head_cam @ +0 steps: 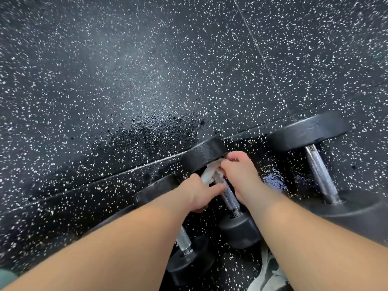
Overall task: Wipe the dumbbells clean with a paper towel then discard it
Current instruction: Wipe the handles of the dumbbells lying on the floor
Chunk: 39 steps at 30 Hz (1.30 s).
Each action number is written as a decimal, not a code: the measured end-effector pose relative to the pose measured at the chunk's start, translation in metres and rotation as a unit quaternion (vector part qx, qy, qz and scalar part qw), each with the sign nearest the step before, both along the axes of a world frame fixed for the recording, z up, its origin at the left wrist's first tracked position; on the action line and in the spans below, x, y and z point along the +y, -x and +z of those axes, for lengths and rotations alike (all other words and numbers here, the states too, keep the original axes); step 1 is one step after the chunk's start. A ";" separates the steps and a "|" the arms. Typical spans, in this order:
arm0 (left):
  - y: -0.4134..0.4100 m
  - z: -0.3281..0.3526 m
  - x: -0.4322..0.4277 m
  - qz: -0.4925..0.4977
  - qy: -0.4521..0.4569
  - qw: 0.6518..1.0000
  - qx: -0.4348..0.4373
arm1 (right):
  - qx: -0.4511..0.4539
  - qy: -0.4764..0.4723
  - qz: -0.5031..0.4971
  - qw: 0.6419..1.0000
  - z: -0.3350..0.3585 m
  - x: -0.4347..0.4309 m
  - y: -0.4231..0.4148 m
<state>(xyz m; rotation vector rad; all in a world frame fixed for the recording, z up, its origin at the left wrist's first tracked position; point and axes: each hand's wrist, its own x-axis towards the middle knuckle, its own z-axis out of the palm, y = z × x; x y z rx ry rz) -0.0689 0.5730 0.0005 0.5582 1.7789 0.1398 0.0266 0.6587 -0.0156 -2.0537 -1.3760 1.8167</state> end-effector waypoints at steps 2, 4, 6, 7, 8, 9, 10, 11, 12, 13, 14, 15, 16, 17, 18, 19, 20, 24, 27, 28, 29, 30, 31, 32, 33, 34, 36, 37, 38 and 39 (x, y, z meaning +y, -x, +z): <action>0.007 0.010 -0.001 0.004 0.055 0.997 -0.046 | -0.059 -0.047 0.046 0.996 0.004 -0.004 -0.002; 0.017 0.018 0.001 -0.012 0.095 0.993 -0.063 | -0.099 -0.089 0.089 0.987 0.004 -0.005 -0.003; 0.025 0.027 0.005 -0.012 0.100 0.994 -0.050 | -0.136 -0.123 0.136 0.974 0.003 -0.005 0.000; 0.027 0.031 0.009 -0.010 0.093 0.995 -0.033 | -0.147 -0.130 0.151 0.969 0.004 -0.006 0.001; 0.030 0.037 0.012 -0.006 0.080 0.997 -0.013 | -0.154 -0.129 0.162 0.966 0.005 -0.008 0.004; 0.031 0.042 0.016 0.000 0.057 0.998 0.011 | -0.159 -0.125 0.175 0.963 0.005 -0.010 0.006; 0.033 0.047 0.020 0.004 0.021 0.999 0.046 | -0.165 -0.121 0.197 0.959 0.007 -0.012 0.008; 0.035 0.051 0.023 0.000 -0.027 0.995 0.095 | -0.168 -0.117 0.223 0.953 0.007 -0.015 0.010; 0.036 0.054 0.026 -0.007 -0.078 0.985 0.151 | -0.168 -0.114 0.252 0.946 0.007 -0.017 0.011; 0.037 0.055 0.029 -0.006 -0.127 0.971 0.202 | -0.167 -0.112 0.278 0.939 0.007 -0.019 0.011; 0.037 0.055 0.031 0.003 -0.170 0.958 0.232 | -0.166 -0.110 0.298 0.934 0.006 -0.020 0.011; 0.037 0.053 0.034 0.006 -0.206 0.947 0.247 | -0.168 -0.108 0.311 0.929 0.006 -0.021 0.011; 0.037 0.049 0.038 -0.004 -0.237 0.936 0.259 | -0.170 -0.106 0.320 0.926 0.006 -0.022 0.010; 0.037 0.043 0.041 -0.021 -0.260 0.926 0.272 | -0.173 -0.106 0.327 0.923 0.006 -0.022 0.010; 0.037 0.035 0.045 -0.038 -0.276 0.917 0.286 | -0.178 -0.107 0.335 0.919 0.007 -0.023 0.010; 0.037 0.026 0.048 -0.050 -0.280 0.912 0.295 | -0.183 -0.107 0.341 0.916 0.006 -0.023 0.011; 0.037 0.018 0.051 -0.056 -0.278 0.911 0.300 | -0.184 -0.107 0.346 0.914 0.004 -0.023 0.011; 0.035 -0.004 0.064 -0.085 -0.266 0.925 0.259 | -0.177 -0.128 0.371 0.903 0.002 -0.028 0.017; 0.036 -0.011 0.075 -0.069 -0.219 0.949 0.215 | -0.180 -0.110 0.316 0.925 -0.003 -0.029 0.020; 0.038 -0.011 0.075 -0.060 -0.206 0.952 0.217 | -0.187 -0.105 0.310 0.926 -0.003 -0.030 0.021; 0.037 -0.013 0.076 -0.051 -0.200 0.953 0.220 | -0.194 -0.100 0.315 0.924 -0.007 -0.028 0.021; 0.037 -0.014 0.075 -0.041 -0.204 0.952 0.224 | -0.195 -0.092 0.323 0.922 -0.008 -0.026 0.021; 0.036 -0.016 0.075 -0.029 -0.208 0.951 0.226 | -0.190 -0.077 0.323 0.924 -0.011 -0.024 0.021; 0.037 -0.018 0.073 -0.018 -0.211 0.951 0.227 | -0.178 -0.058 0.322 0.928 -0.014 -0.022 0.021; 0.037 -0.019 0.072 -0.009 -0.212 0.950 0.229 | -0.156 -0.039 0.322 0.933 -0.014 -0.020 0.020; 0.037 -0.020 0.070 -0.003 -0.214 0.949 0.231 | -0.135 -0.019 0.324 0.936 -0.014 -0.016 0.018; 0.039 -0.020 0.067 0.001 -0.217 0.948 0.232 | -0.101 0.024 0.318 0.942 -0.009 -0.007 0.013; 0.039 -0.020 0.066 0.003 -0.216 0.949 0.231 | -0.086 0.057 0.310 0.945 -0.007 -0.002 0.010; 0.039 -0.019 0.065 0.005 -0.215 0.949 0.230 | -0.067 0.091 0.283 0.952 -0.007 0.003 0.006; 0.039 -0.018 0.064 0.006 -0.215 0.950 0.228 | -0.050 0.113 0.261 0.958 -0.007 0.008 0.002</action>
